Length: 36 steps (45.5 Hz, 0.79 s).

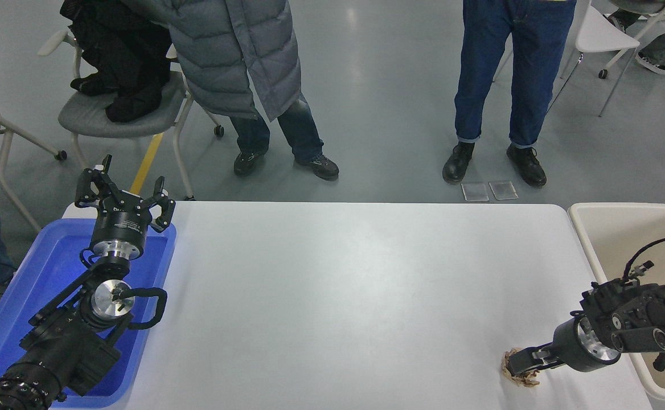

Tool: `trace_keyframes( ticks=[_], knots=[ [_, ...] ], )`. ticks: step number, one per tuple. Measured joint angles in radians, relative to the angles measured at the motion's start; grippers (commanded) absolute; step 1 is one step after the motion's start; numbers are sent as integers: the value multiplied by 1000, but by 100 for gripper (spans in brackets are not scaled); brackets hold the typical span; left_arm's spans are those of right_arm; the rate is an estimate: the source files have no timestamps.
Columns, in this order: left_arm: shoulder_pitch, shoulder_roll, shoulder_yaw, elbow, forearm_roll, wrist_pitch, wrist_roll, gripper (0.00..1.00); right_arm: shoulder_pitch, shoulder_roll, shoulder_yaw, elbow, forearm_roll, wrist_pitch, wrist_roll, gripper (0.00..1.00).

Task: Pick up paper ball place in dustbin

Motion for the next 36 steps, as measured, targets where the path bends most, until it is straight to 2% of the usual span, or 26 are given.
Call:
trace_keyframes(
  ticks=[4, 10, 25, 36],
  knots=[
    [0, 0, 0, 0, 0, 0, 0, 99, -2, 2, 0, 0, 0, 0, 0, 26],
    [0, 0, 0, 0, 0, 0, 0, 99, -5, 2, 1, 0, 0, -1, 1, 0],
    [0, 0, 0, 0, 0, 0, 0, 99, 16, -13, -8, 31, 0, 1, 11, 0],
    [0, 0, -1, 0, 0, 0, 0, 99, 198, -113, -66, 178, -47, 14, 17, 0]
  ],
)
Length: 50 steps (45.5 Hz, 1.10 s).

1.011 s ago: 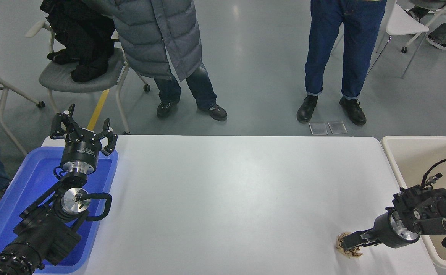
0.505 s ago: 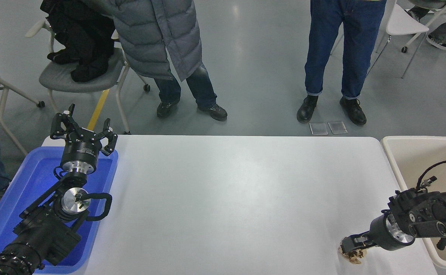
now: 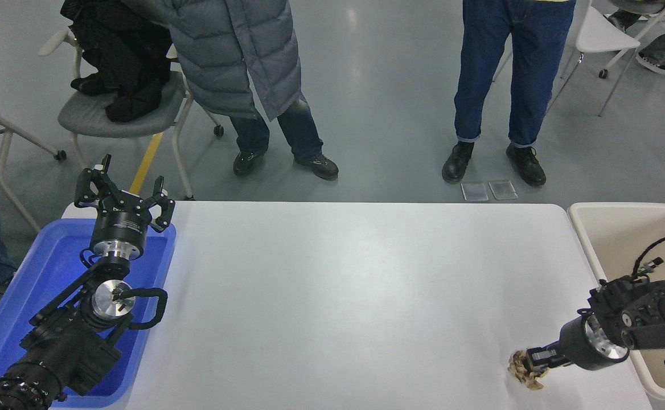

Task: Pick up paper ball place in dustbin

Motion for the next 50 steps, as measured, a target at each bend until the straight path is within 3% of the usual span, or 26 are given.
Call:
trace_keyframes(
  ticks=[13, 30, 50],
  knots=[
    [1, 0, 0, 0, 0, 0, 0, 99, 406, -114, -163, 227, -60, 97, 2, 0],
    [1, 0, 0, 0, 0, 0, 0, 99, 873, -154, -299, 350, -85, 348, 1, 0],
    [1, 0, 0, 0, 0, 0, 0, 99, 1001, -171, -361, 340, -159, 425, -4, 0]
  ],
)
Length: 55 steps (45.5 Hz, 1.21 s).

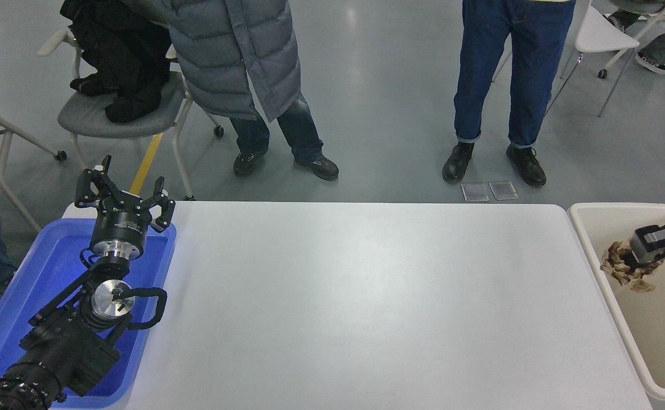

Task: Pick up paper ball place in dustbin

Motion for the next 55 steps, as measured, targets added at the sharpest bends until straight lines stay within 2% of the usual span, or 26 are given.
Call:
trace_keyframes(
  ticks=[16, 30, 36, 44, 55],
  knots=[
    [0, 1, 1, 0, 0, 0, 0, 99, -178, -147, 52, -283, -194, -28, 9, 0],
    [-1, 0, 1, 0, 0, 0, 0, 99, -753, -207, 336, -713, -234, -233, 69, 0],
    [-2, 1, 1, 0, 0, 0, 0, 99, -1020, -159, 479, -911, -211, -313, 84, 0],
    [-1, 1, 1, 0, 0, 0, 0, 99, -1340, -46, 615, -1199, -94, -379, 100, 0],
    [-2, 1, 2, 0, 0, 1, 0, 99, -1573, 85, 684, -1426, 57, -419, 93, 0]
  ],
)
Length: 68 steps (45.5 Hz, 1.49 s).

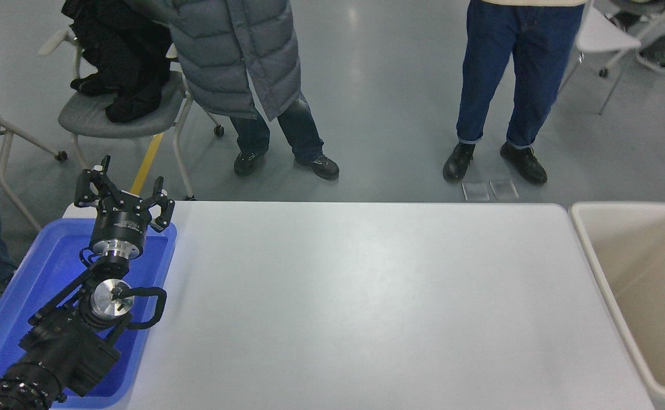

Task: Pick up paper ball place in dustbin

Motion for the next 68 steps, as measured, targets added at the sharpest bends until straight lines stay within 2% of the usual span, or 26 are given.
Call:
trace_keyframes(
  ticks=[8, 10, 11, 12, 13, 14, 18, 22, 24, 26, 54, 68],
  knots=[
    [0, 0, 0, 0, 0, 0, 0, 99, -72, 51, 21, -63, 64, -13, -23, 0],
    [0, 0, 0, 0, 0, 0, 0, 99, -82, 59, 24, -71, 74, -14, -28, 6],
    [0, 0, 0, 0, 0, 0, 0, 99, -86, 64, 25, -75, 79, -15, -31, 12],
    [0, 0, 0, 0, 0, 0, 0, 99, -90, 67, 26, -79, 84, -16, -34, 24],
    [0, 0, 0, 0, 0, 0, 0, 99, -94, 70, 27, -81, 89, -16, -37, 40],
    [0, 0, 0, 0, 0, 0, 0, 99, -98, 74, 29, -84, 95, -17, -40, 51],
    [0, 0, 0, 0, 0, 0, 0, 99, -107, 83, 32, -93, 109, -19, -50, 57],
    [0, 0, -1, 0, 0, 0, 0, 99, -113, 90, 34, -98, 122, -20, -58, 72],
    [0, 0, -1, 0, 0, 0, 0, 99, -116, 94, 35, -100, 129, -20, -63, 83],
    [0, 0, -1, 0, 0, 0, 0, 99, -118, 96, 36, -101, 134, -20, -66, 100],
    [-1, 0, -1, 0, 0, 0, 0, 99, -104, 104, 42, -101, 188, -20, -86, 100],
    [-1, -1, -1, 0, 0, 1, 0, 99, 53, 103, 116, 35, 295, -13, -86, 100]
  ],
)
